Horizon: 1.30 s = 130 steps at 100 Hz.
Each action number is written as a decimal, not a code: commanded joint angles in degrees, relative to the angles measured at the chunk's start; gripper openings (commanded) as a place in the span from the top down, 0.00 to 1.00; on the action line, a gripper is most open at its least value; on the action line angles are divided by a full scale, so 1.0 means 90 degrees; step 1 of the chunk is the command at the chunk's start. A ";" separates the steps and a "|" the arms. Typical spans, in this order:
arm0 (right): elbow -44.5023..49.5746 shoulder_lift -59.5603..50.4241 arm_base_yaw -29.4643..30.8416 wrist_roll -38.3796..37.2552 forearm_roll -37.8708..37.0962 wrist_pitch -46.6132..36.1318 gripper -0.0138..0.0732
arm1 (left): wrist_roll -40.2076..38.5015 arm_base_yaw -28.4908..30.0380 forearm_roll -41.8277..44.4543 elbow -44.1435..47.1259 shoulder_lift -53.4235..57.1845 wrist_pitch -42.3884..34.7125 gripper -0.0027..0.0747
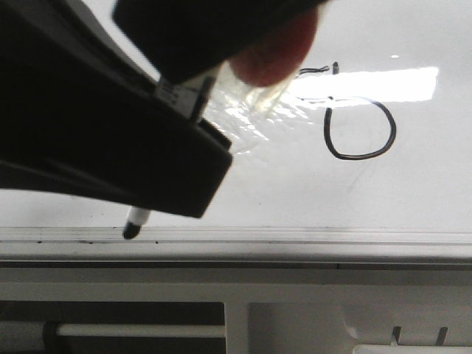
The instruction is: Write number 8 on whiteboard
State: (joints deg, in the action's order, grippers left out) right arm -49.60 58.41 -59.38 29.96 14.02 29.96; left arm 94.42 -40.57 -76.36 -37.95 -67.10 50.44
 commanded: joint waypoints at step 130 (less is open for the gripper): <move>-0.0217 -0.1976 0.0968 -0.0275 0.0011 -0.1000 0.91 | -0.2837 -0.0036 -0.0960 -0.0232 0.0046 -0.5164 0.99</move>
State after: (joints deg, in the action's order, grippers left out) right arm -49.60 41.05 -51.13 27.56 13.94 25.20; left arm 69.68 -40.57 -82.19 -38.01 -67.14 6.74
